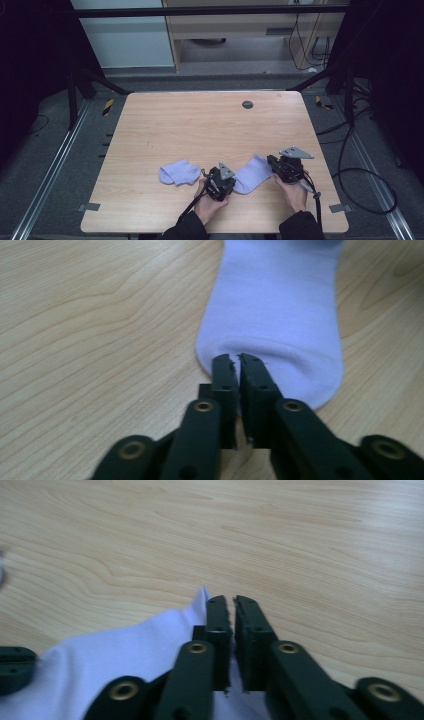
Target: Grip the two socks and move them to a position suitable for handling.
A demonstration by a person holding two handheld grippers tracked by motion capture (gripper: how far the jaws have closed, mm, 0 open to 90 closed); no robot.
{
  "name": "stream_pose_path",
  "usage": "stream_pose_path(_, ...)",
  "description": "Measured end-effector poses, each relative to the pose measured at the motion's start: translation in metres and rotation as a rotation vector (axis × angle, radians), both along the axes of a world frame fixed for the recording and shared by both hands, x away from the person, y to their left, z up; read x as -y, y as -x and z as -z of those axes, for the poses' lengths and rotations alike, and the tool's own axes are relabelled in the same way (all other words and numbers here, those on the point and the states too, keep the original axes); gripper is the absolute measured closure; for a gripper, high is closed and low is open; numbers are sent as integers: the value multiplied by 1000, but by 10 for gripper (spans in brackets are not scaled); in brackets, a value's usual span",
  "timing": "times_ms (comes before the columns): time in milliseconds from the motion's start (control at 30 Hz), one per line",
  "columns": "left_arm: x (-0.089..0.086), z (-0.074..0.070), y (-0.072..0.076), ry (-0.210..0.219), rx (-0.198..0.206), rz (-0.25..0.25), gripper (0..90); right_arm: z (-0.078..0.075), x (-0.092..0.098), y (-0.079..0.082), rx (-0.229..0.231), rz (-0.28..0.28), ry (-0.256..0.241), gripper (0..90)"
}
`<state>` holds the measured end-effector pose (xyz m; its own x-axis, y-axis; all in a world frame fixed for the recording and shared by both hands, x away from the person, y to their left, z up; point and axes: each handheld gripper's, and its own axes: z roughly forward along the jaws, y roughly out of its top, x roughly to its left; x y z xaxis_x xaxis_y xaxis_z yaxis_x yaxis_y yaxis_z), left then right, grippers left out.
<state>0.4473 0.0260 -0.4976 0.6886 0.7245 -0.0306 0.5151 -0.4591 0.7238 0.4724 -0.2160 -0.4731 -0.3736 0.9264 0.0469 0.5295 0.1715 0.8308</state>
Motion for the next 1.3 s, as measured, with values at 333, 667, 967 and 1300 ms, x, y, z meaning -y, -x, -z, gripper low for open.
stream_pose_path(333,-7,-7,2,37,-6,-42,611,2,15,-2,18,5,52,600)
stream_pose_path(667,-2,0,4,15,-35,-50,697,24,18,-13,-111,-19,92,669)
stream_pose_path(967,3,0,7,-15,-20,-68,865,28,15,-13,-151,-8,79,876)
stream_pose_path(1300,-8,-7,-4,30,-9,-78,891,9,16,2,-88,-30,39,886)
